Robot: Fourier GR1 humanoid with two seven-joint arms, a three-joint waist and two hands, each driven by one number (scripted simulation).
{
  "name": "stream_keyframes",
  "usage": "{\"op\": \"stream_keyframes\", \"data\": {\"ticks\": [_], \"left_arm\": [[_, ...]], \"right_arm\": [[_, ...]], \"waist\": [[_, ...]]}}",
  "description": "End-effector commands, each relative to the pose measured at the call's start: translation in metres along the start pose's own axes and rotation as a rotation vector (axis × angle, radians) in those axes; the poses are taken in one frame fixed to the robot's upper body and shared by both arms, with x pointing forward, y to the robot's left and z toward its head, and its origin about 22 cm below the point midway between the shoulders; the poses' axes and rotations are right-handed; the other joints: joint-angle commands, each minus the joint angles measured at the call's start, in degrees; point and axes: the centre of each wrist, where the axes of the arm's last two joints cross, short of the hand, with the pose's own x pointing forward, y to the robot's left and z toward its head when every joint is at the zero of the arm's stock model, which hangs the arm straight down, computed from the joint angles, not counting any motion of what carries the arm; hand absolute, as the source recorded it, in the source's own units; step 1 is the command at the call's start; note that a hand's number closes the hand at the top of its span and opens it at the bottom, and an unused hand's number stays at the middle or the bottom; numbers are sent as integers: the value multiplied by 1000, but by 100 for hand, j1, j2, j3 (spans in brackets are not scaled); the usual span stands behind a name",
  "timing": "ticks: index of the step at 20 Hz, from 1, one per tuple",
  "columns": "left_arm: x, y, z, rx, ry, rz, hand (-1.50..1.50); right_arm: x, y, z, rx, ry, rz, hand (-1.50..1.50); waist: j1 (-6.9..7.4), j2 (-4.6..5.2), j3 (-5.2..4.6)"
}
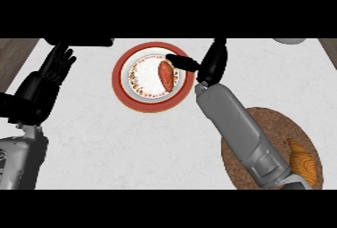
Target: Pick the sweet potato from the placemat and place it in the plate
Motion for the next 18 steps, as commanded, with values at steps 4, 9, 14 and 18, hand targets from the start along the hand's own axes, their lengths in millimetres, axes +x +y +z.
{"op": "stream_keyframes", "data": {"ticks": [4, 9, 14, 18], "left_arm": [[-12, -1, 15, 64, 23, -14, 0], [-8, 2, 20, 31, 23, -1, 0], [-16, 1, 14, 45, 37, -20, 0], [-14, -21, 9, 52, 22, -16, 0]], "right_arm": [[-42, -42, 24, 46, -28, -10, -150], [-63, -81, 38, 44, -24, 31, -150], [-61, -130, 52, 66, -42, 27, -150], [-70, -146, 57, 11, -71, 103, -150]], "waist": [[-236, -65, -5], [-220, -62, -6], [-239, -57, -7], [-250, -54, -8]]}}
